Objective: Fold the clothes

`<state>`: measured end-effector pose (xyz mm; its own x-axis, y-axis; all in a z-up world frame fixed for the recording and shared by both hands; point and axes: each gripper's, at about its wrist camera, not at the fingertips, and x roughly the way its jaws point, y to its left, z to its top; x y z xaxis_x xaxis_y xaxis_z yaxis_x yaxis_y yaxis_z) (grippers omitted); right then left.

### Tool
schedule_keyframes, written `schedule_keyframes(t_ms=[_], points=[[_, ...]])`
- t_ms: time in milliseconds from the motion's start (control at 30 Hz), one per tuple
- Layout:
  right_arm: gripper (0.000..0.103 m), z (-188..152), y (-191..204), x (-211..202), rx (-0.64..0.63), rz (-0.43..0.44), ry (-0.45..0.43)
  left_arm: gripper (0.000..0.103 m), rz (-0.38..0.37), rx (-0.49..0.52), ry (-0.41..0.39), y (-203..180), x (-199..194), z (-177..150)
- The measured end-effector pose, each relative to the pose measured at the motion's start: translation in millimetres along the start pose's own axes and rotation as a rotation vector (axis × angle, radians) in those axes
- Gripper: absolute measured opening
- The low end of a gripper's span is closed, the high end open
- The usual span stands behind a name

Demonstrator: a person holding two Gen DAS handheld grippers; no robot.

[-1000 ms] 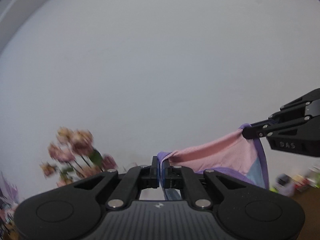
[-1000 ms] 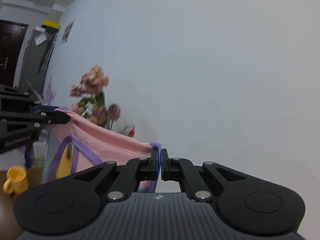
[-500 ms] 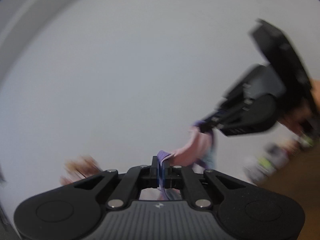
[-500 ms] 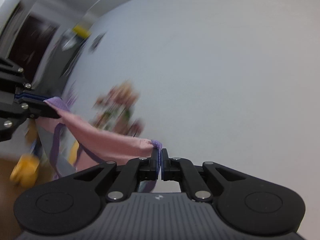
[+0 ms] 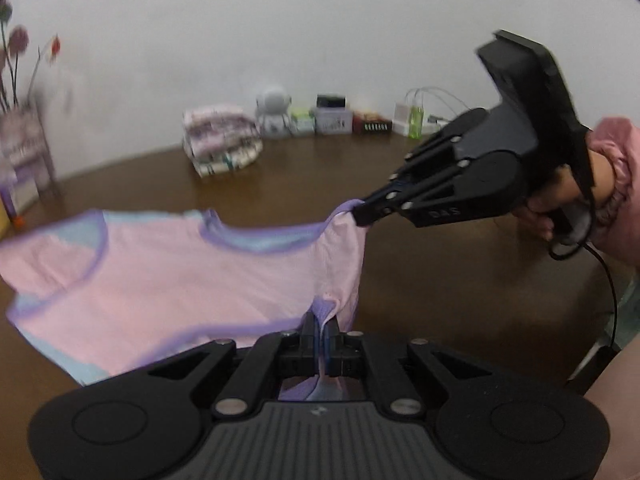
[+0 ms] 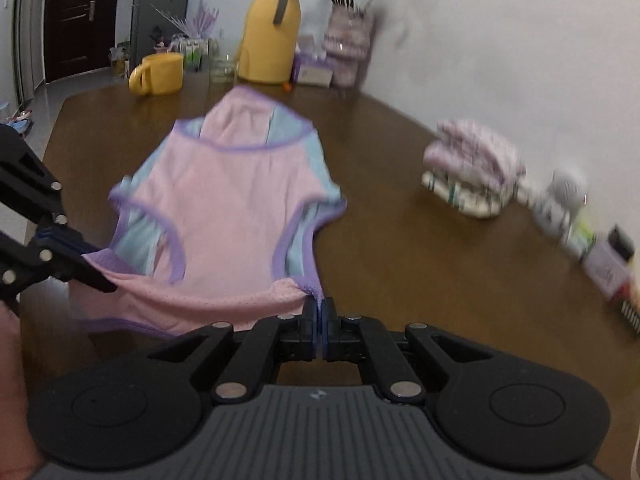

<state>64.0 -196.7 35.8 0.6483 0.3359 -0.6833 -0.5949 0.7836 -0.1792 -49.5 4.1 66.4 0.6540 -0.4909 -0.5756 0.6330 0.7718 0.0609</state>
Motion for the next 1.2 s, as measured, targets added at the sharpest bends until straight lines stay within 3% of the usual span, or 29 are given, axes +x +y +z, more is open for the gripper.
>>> schedule_keyframes(t_ms=[233, 467, 533, 700, 800, 933, 1100, 1200], points=[[0.001, -34, 0, -18, 0.064, 0.023, 0.015, 0.001, -0.062, -0.078, 0.052, 11, 15, -24], [0.001, -11, -3, -16, 0.096, 0.059, 0.007, 0.001, -0.046, -0.178, 0.048, 49, 10, -23], [0.001, 12, -13, -12, 0.128, 0.08, -0.002, 0.001, 0.021, -0.189, 0.026, 76, 10, -6], [0.001, 122, -43, 5, 0.158, 0.111, -0.062, 0.001, 0.21, -0.159, -0.039, 159, 5, 64], [0.001, 205, -63, 18, 0.189, 0.061, -0.127, 0.001, 0.384, -0.1, -0.067, 213, 22, 126], [0.001, 314, -79, -4, 0.201, -0.061, -0.319, 0.001, 0.627, 0.002, -0.232, 268, 21, 225], [0.001, 448, -99, -34, 0.212, -0.214, -0.558, 0.001, 0.85, 0.18, -0.558, 286, -45, 335], [0.002, 462, -91, -82, 0.174, -0.262, -0.683, 0.001, 0.91, 0.269, -0.681, 270, -85, 366]])
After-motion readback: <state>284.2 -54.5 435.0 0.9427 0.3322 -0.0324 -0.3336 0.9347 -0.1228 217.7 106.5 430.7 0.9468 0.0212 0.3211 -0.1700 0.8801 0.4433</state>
